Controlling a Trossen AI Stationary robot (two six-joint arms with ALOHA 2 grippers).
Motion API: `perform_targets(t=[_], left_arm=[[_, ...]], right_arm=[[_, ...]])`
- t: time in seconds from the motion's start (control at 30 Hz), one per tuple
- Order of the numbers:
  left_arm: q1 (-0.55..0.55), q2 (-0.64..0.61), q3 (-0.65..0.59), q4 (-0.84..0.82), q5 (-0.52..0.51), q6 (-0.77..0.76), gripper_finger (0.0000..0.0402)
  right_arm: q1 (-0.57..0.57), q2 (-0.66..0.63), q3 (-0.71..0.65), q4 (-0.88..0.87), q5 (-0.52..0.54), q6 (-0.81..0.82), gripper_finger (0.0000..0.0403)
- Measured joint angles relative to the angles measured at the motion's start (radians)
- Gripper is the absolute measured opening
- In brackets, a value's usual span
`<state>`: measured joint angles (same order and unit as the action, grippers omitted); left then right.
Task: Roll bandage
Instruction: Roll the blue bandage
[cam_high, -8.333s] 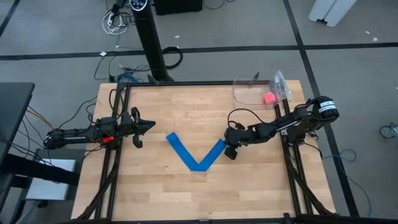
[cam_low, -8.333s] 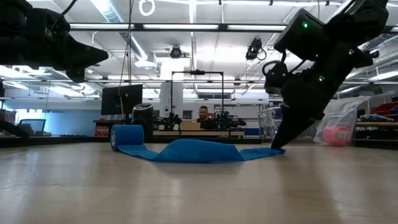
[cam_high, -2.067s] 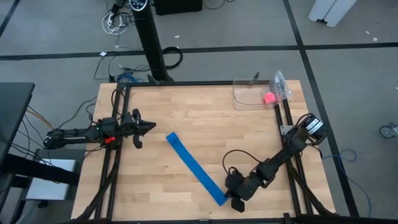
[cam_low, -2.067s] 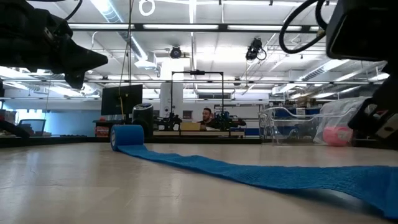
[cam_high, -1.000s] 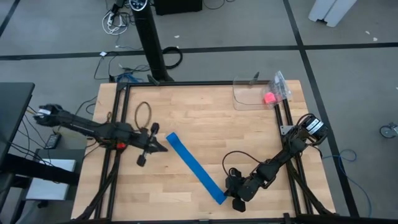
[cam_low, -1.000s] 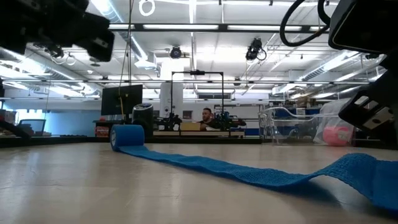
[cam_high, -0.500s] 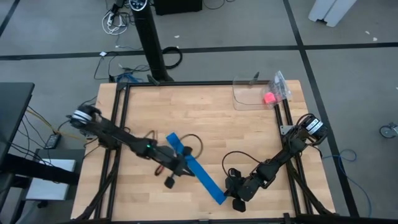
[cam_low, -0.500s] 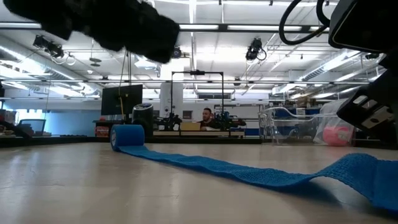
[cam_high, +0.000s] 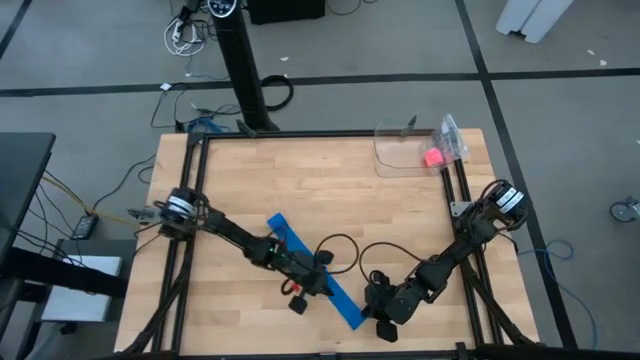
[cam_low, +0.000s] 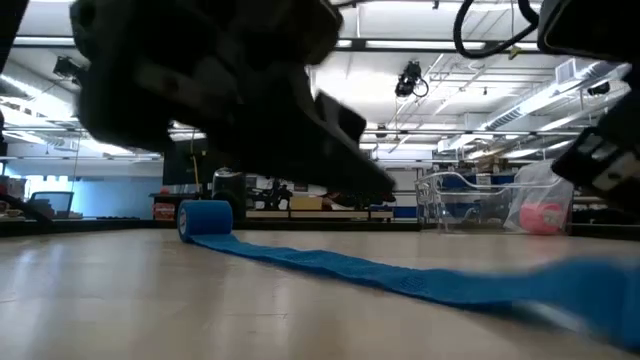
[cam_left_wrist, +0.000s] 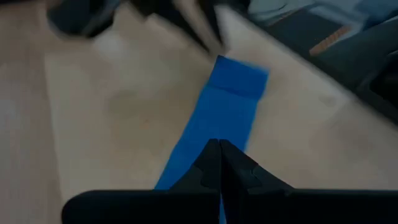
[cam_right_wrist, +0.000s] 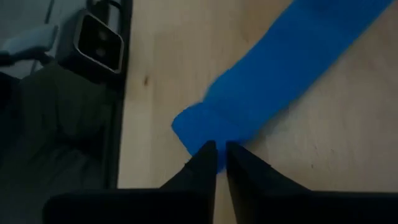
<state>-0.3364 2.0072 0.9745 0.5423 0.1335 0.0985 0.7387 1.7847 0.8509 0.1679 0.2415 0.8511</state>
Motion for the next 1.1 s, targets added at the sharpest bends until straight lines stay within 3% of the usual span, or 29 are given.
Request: perform_targets(t=[0.17,0.37,0.57,0.83,1.1], left_arm=[[0.003,0.064,0.057,-0.025,-0.026,-0.001,0.0001],[0.002,0.11,0.099,-0.069,-0.042,0.002,0.0001],[0.002,0.112,0.1,-0.071,-0.078,-0.003,0.0001],[0.002,0.111,0.1,-0.08,-0.097,-0.011,0.0001],[0.002,0.111,0.1,-0.081,-0.103,-0.024,0.0001]], right_arm=[[-0.001,-0.01,0.0,-0.002,0.001,-0.019,0.0073],[-0.022,-0.006,0.0,-0.006,-0.023,-0.035,0.0072],[-0.05,-0.006,0.0,-0.009,-0.104,0.126,0.0075],[-0.06,-0.005,0.0,-0.085,-0.121,0.322,0.0089],[-0.068,-0.004,0.0,-0.088,-0.133,0.36,0.0091]])
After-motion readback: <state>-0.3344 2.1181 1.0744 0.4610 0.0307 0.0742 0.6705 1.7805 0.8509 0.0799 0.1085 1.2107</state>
